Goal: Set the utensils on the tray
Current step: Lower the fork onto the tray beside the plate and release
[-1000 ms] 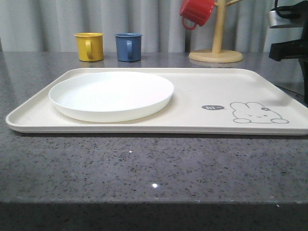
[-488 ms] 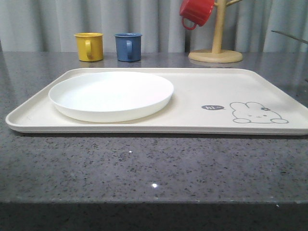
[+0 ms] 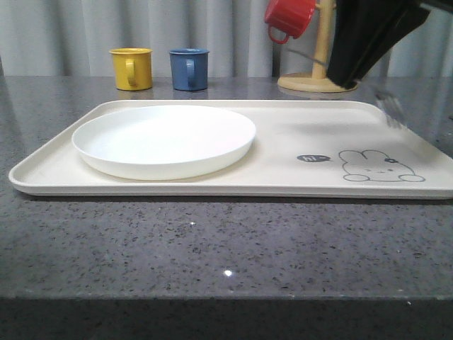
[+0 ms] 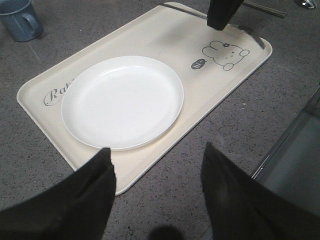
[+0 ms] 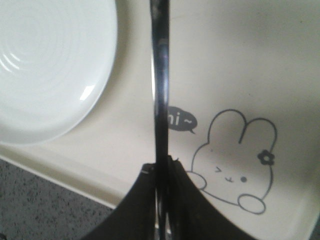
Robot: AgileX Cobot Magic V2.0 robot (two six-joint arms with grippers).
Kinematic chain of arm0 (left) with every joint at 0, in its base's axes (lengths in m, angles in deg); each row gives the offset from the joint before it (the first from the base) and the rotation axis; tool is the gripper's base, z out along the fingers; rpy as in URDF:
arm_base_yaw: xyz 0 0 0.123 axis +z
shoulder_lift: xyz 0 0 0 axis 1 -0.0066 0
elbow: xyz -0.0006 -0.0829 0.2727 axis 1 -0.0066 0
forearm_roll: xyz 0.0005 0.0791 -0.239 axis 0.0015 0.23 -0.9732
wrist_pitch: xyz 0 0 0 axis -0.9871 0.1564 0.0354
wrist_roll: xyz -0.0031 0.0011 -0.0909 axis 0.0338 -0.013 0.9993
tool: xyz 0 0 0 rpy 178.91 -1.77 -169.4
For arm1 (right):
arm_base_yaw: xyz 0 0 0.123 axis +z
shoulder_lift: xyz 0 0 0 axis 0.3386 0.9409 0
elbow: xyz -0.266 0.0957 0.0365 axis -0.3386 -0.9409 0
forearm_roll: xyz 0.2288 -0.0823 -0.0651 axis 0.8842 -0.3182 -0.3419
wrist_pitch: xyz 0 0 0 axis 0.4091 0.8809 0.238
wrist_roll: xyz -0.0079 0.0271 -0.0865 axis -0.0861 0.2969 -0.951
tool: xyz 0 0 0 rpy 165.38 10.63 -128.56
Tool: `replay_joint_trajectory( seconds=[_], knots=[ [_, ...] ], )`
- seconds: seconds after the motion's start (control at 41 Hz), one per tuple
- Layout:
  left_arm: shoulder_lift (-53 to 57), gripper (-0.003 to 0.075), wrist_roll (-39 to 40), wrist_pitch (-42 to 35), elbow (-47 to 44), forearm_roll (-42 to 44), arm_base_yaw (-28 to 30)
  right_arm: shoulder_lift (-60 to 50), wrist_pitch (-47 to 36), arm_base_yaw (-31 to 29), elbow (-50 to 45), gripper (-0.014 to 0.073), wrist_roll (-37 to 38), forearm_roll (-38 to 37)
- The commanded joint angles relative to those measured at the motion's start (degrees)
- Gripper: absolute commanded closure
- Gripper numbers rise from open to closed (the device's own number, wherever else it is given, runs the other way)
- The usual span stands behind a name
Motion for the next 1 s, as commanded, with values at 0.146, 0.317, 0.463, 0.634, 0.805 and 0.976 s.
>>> replay_joint_trajectory(
  seconds=[0.146,0.317,0.463,0.634,0.805,0.976],
  knots=[
    [0.04,0.0352,0.52,-4.25,1.39,-0.4,0.06,3.82,-6.27,0.01,1.96,0.0621,5.78,4.0],
    [0.04,0.0352,0.52,-4.25,1.39,-0.4,0.06,5.6,-9.63,0.01,1.96,0.0621,5.78,6.27],
    [0.04,0.0352,0.52,-4.25,1.39,-0.4,0.06,7.17,-12.09,0.01,1.96,0.0621,5.96,6.29],
    [0.04,0.0352,0.52,-4.25,1.39,-0.4,0.06,8.01,-12.65,0.01,1.96,0.0617,6.39,6.28],
    [0.04,0.0352,0.52,-4.25,1.39,-0.4,0.06,8.01,-12.62,0.01,1.96,0.0519,6.39,5.56],
    [0.04,0.0352,0.52,-4.25,1.39,-0.4,0.06,8.01,-12.74,0.01,1.96,0.039,6.39,4.5]
  ],
)
